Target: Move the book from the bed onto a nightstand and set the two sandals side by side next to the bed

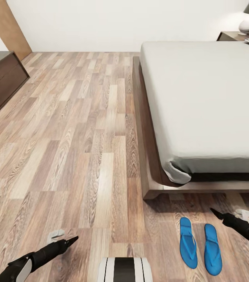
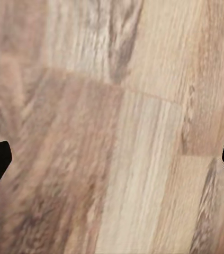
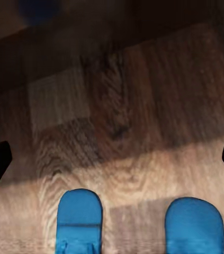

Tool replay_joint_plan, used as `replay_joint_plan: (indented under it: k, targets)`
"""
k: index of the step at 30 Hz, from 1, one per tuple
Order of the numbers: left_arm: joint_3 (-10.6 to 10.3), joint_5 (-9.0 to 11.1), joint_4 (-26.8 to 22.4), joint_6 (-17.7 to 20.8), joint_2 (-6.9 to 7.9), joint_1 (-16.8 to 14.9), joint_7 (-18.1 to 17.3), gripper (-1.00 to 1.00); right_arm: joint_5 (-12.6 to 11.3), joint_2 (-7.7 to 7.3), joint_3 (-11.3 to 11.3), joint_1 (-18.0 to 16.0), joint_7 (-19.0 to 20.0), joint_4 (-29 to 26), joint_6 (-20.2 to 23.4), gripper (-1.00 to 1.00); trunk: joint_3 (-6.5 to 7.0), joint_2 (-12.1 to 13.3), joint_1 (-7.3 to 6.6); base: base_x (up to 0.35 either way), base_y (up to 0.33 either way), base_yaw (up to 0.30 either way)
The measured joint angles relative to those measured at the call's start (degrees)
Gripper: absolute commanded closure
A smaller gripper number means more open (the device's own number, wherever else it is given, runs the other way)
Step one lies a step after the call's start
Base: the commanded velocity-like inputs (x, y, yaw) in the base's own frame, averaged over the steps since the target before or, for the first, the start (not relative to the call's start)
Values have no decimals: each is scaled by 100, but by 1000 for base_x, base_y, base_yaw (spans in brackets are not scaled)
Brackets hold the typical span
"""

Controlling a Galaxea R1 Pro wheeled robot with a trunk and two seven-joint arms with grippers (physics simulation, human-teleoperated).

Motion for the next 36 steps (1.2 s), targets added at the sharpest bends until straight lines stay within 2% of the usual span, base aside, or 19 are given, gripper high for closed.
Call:
replay_joint_plan:
  k: [1,4,6,8,9,11,12,13,15,17,23,34,36]
  targets:
    - [0,0,1,0,3,0,-7,-100,-24,-11,0,-1,187,185,1,-100,22,1,-3,0,0,0]
    - [1,4,11,5,21,1,-119,-100,-80,-30,-3,2,1383,1413,6,-100,88,5,-10,0,0,0]
    - [0,8,63,2,45,0,-193,-100,-97,-17,-2,-2,1774,1918,5,-100,133,8,-15,0,0,0]
    - [-1,8,197,-3,95,0,-284,-100,-103,-5,-3,-2,1932,2158,-5,-100,177,11,-21,0,0,0]
    - [5,1,373,-38,193,1,-364,-100,-107,25,4,-3,1983,2243,-33,-100,199,12,-23,0,0,0]
    - [14,-8,643,-200,294,5,-417,-100,-109,83,7,-3,2010,2292,-53,-100,244,15,-28,0,0,0]
    - [18,-7,860,-395,347,9,-436,-100,-110,131,8,-3,2019,2310,-60,-100,266,16,-31,0,0,0]
    - [33,-9,1160,-763,392,13,-458,-100,-110,214,14,-3,2021,2333,-67,-100,288,17,-33,0,0,0]
    - [60,-2,1403,-1183,416,16,-464,-100,-111,333,11,-4,2021,2378,-71,-100,332,20,-39,0,0,0]
    - [62,0,1505,-1391,417,17,-450,-100,-113,434,12,-4,2013,2482,-82,-100,377,23,-44,0,0,0]
    - [68,9,1578,-1538,416,18,-444,-100,-116,707,9,-5,2003,2776,-91,-100,510,31,-59,0,0,0]
    - [67,20,1592,-1553,408,18,-443,-100,-118,745,3,-5,2003,2808,-97,-100,754,45,-88,0,0,0]
    - [65,21,1592,-1556,408,18,-455,-100,-117,746,6,-5,2003,2808,-97,-100,755,46,-87,0,0,0]
